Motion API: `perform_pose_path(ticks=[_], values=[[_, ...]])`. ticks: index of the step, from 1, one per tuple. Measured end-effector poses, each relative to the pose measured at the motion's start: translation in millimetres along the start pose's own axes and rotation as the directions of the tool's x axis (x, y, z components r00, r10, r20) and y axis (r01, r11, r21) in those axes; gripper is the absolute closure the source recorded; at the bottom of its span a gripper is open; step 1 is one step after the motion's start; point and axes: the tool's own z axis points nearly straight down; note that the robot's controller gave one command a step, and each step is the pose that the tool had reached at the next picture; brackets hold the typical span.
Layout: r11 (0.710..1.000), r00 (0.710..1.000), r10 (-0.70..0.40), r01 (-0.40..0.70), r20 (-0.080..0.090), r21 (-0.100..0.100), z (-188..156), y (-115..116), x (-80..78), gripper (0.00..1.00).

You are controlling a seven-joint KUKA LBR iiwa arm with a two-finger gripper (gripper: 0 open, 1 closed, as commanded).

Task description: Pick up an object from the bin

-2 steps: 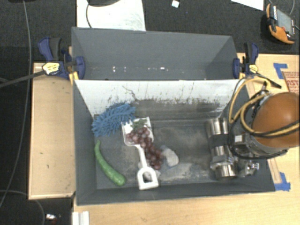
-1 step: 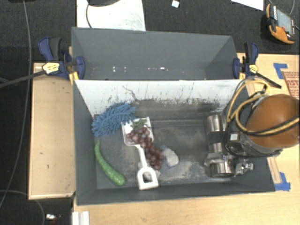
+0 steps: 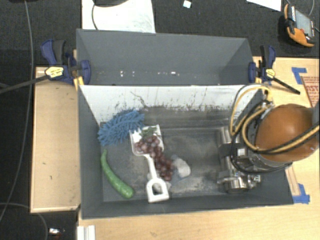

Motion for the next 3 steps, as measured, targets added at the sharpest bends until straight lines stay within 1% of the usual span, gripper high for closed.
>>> perform_pose_path(ticks=[1, 3], values=[[1.000, 1.000, -0.001, 0.001, 0.000, 0.000, -0.1, 0.0, 0.0, 1.00], [1.000, 1.000, 0.008, -0.008, 0.001, -0.009, -34.8, 2.6, -0.6, 1.00]])
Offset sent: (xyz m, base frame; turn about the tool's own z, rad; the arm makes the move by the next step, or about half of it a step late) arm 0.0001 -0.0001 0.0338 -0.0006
